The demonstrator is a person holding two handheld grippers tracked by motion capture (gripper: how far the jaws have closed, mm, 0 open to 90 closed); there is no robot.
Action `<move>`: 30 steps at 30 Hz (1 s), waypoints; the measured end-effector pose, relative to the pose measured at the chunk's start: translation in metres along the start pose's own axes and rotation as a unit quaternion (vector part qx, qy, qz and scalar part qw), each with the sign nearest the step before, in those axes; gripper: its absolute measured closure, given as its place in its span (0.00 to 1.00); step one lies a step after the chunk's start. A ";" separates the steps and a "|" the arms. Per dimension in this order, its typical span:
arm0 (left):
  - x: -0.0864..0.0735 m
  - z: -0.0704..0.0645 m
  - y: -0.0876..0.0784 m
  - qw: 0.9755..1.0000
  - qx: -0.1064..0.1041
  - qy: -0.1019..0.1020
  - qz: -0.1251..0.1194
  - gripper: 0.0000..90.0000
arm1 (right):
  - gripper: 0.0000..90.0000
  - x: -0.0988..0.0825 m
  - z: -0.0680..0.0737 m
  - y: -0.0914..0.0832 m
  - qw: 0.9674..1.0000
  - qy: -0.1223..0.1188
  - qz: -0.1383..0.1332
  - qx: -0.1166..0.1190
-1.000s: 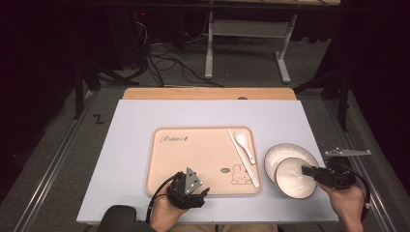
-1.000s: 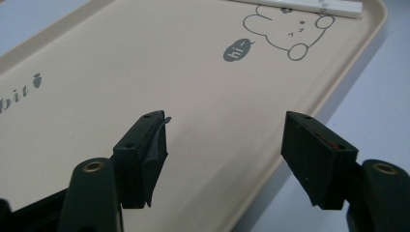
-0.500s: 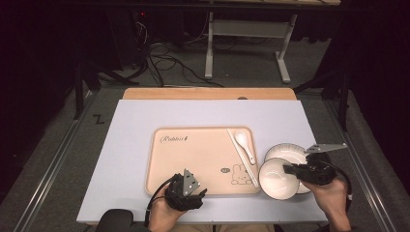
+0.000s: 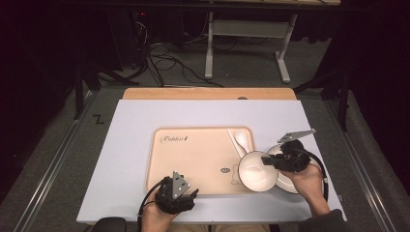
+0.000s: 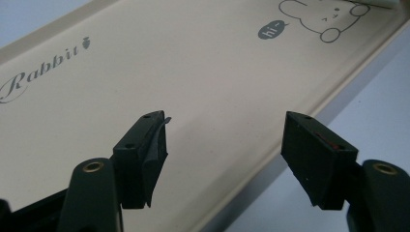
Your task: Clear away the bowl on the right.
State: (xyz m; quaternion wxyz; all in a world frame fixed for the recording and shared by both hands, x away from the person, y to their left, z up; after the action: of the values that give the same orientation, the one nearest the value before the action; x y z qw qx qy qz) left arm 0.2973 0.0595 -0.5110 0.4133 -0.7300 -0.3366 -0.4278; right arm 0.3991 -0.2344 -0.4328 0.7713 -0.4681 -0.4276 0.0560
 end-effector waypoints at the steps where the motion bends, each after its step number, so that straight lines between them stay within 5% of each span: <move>1: 0.000 0.000 0.000 1.000 0.002 -0.003 -0.002 0.37 | 0.92 0.003 -0.001 0.004 1.000 0.002 0.000 0.004; 5: 0.001 0.005 0.000 1.000 0.008 -0.013 0.003 0.37 | 0.92 0.021 -0.003 0.026 1.000 0.005 0.010 0.018; 17: 0.004 0.007 -0.004 1.000 0.008 -0.024 -0.003 0.37 | 0.92 0.069 -0.004 0.069 0.999 0.028 0.030 0.001; 30: 0.007 0.009 -0.003 0.999 0.007 -0.037 -0.009 0.37 | 0.92 0.089 -0.014 0.107 0.997 0.065 0.042 -0.024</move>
State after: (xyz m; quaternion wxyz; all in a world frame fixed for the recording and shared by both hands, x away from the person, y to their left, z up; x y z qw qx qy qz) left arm 0.3005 0.0699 -0.5061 0.4015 -0.7397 -0.3609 -0.4016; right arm 0.4987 -0.1413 -0.4641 0.7831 -0.5066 -0.3576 0.0478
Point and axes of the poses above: each handheld gripper's, and its own axes: y roughly forward along the jaws, x roughly out of its top, z roughly to its left, the point moved 2 cm from there along y, roughly forward along the jaws, and after that the axes turned 3 degrees about x, right-handed, at the moved point
